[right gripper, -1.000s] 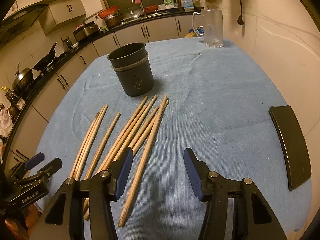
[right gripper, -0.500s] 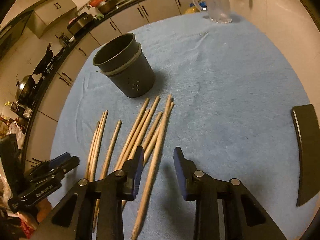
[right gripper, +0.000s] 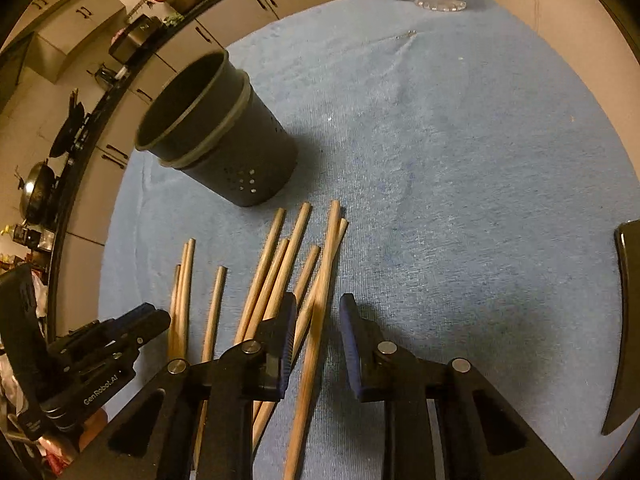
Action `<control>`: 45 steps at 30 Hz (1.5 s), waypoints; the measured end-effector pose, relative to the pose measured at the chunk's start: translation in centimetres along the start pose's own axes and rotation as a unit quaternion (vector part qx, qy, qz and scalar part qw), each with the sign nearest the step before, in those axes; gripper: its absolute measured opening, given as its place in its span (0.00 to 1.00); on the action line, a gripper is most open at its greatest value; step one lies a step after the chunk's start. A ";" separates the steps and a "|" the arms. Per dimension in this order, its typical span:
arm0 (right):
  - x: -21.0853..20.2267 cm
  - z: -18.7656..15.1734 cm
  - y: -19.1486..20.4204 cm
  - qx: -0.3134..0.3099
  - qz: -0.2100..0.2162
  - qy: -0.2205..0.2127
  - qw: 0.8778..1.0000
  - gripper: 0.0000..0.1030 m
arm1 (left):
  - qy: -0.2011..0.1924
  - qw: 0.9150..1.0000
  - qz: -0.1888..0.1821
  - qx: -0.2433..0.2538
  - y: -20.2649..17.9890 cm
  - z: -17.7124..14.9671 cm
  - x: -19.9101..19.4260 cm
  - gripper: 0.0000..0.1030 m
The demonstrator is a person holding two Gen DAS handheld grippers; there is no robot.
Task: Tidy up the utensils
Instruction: 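Close the left gripper on one chopstick while the right gripper grasps another, then carry the left gripper's chopstick into the black cup while the right gripper drops its own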
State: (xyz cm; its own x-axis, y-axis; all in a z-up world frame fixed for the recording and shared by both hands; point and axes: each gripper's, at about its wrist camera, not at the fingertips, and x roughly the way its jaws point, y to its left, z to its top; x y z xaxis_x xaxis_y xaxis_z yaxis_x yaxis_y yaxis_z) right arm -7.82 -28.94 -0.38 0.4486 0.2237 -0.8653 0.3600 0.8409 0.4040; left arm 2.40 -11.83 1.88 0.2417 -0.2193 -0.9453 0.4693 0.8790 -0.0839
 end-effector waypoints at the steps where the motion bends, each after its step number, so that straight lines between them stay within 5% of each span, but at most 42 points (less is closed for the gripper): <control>1: 0.2 0.1 0.1 -0.005 -0.008 0.002 1.000 0.23 | 0.000 1.000 0.002 0.002 0.0 0.2 0.0 0.25; 7: 1.3 0.4 0.4 -0.018 -0.031 0.014 0.999 0.12 | 0.005 1.000 0.022 0.008 0.0 0.2 0.6 0.24; 14: 1.7 1.0 0.4 -0.019 -0.057 0.018 0.998 0.12 | 0.002 0.999 0.037 0.003 -0.8 1.1 1.2 0.24; 16: 2.0 1.2 0.7 -0.023 -0.056 0.017 0.998 0.11 | -0.004 0.999 0.038 0.002 -0.9 1.3 1.2 0.07; 20: 1.7 1.0 0.4 -0.012 -0.039 0.010 0.999 0.07 | -0.032 0.999 0.009 -0.005 -1.0 0.6 -0.1 0.06; 27: -3.8 -0.3 1.3 -0.030 0.020 -0.062 0.997 0.07 | -0.107 0.994 -0.019 -0.009 -1.0 0.0 -5.4 0.06; 36: -10.7 -1.3 3.2 -0.070 0.063 -0.173 0.980 0.07 | -0.187 0.982 -0.024 -0.015 -0.5 -1.5 -12.8 0.06; 45: -13.2 -1.9 3.8 -0.082 0.077 -0.217 0.970 0.07 | -0.226 0.974 -0.021 -0.021 -0.7 -0.5 -16.7 0.06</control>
State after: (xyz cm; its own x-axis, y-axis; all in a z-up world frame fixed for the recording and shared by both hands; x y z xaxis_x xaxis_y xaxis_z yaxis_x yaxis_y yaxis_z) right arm -13.91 -27.75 12.00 0.8017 0.1549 -0.5773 0.1415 0.8891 0.4352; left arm -2.36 -8.57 17.54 0.5763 -0.4110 -0.7064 0.4535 0.8799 -0.1419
